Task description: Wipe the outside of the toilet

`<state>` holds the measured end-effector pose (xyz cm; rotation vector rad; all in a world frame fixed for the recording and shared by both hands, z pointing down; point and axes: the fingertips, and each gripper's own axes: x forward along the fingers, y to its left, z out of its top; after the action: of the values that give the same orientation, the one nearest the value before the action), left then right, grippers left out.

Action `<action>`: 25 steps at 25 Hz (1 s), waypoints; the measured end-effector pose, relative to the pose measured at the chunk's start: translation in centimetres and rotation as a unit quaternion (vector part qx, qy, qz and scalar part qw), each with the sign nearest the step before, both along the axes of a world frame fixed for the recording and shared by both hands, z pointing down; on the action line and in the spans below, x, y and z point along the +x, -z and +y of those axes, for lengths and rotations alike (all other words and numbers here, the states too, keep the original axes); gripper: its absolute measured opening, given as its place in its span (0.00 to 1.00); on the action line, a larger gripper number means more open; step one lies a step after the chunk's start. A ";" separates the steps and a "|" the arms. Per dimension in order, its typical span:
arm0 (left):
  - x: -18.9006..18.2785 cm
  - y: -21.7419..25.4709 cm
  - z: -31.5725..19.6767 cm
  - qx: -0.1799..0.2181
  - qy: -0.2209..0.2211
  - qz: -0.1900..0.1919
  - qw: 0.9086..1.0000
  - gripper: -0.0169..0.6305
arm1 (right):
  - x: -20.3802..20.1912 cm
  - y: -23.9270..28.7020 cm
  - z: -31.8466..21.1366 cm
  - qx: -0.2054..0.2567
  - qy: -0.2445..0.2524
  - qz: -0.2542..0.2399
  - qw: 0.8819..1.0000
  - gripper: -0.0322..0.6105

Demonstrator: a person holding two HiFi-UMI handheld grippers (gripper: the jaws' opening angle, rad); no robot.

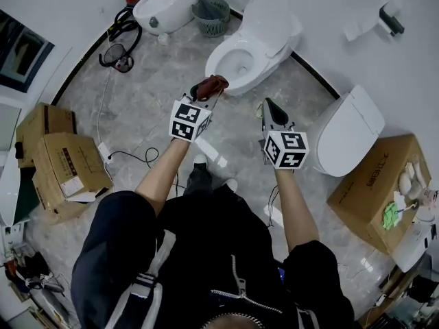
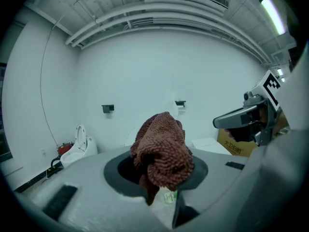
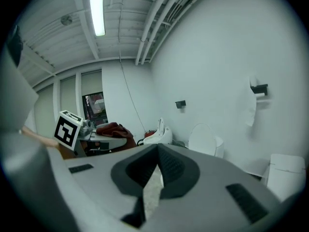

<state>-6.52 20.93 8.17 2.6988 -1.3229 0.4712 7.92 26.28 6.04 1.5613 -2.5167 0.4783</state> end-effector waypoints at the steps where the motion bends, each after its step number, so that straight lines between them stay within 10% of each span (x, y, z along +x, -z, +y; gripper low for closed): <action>1: -0.3 0.9 0.1 0.005 0.001 0.005 1.000 0.21 | -0.4 0.6 -0.1 0.006 0.002 0.002 1.000 0.05; 25: -8.9 8.4 -1.5 0.052 -0.029 0.048 0.997 0.21 | -9.1 4.9 -2.3 0.074 -0.038 0.027 0.996 0.05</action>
<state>-15.45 19.42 -0.18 2.8103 -1.2803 0.2805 -1.15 23.98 1.15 1.7013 -2.5098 0.2599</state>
